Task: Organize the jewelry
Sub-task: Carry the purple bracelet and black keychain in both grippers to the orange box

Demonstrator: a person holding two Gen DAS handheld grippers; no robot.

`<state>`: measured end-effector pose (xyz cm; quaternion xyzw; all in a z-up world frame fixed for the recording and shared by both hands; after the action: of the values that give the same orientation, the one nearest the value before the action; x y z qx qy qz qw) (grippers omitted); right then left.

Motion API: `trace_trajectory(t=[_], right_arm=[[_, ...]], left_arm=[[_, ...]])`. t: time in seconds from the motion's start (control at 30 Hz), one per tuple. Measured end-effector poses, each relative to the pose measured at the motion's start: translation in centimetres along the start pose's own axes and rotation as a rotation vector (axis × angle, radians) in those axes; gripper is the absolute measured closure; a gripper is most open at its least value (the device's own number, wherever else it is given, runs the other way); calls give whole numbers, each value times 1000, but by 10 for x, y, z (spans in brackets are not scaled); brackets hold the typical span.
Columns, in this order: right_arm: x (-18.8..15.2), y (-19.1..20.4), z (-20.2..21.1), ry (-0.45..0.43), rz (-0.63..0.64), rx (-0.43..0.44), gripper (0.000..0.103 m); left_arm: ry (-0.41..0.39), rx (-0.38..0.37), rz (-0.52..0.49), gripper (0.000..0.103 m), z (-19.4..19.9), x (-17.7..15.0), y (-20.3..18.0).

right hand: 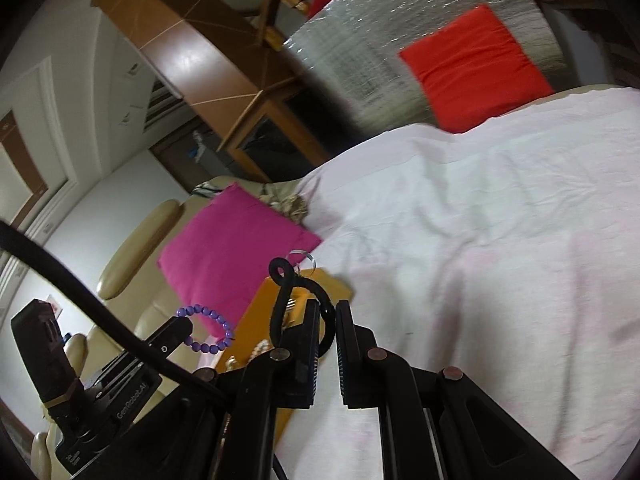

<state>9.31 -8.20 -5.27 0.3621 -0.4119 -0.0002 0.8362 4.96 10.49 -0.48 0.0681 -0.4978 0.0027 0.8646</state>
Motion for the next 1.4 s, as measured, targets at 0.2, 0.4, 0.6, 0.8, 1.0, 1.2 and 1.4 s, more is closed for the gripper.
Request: trace_trajectory(t=[0.2, 0.4, 0.6, 0.8, 1.0, 1.2, 1.4], right_arm=[[-13, 32, -24, 29, 34, 56, 94], [-28, 59, -41, 58, 62, 108, 94], [-43, 84, -50, 87, 105, 154, 94], [-59, 102, -60, 123, 140, 184, 94], [-70, 110, -67, 147, 159, 196, 94], [-76, 116, -73, 163, 169, 203, 94], [-82, 121, -80, 183, 174, 205, 94]], left_arm=[[-2, 69, 44, 94, 5, -5, 37], [1, 131, 72, 94, 8, -11, 65], [14, 179, 103, 94, 9, -20, 88], [17, 210, 122, 94, 11, -24, 101], [17, 221, 129, 94, 12, -26, 108], [23, 225, 130, 94, 11, -29, 109], [38, 226, 132, 94, 6, -34, 113]])
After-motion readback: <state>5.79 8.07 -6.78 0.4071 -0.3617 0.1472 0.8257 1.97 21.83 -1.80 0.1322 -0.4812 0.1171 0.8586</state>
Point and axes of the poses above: each gripper's, at about its wrist camera, not at the fingertips, and z roughly against the way its jaws point, y to its left, x to its top, the point moved 7 cm from there along -z, roughly the way its jaws point, and after that the axes turned 4 degrees about -x, right-handed, at the moved point
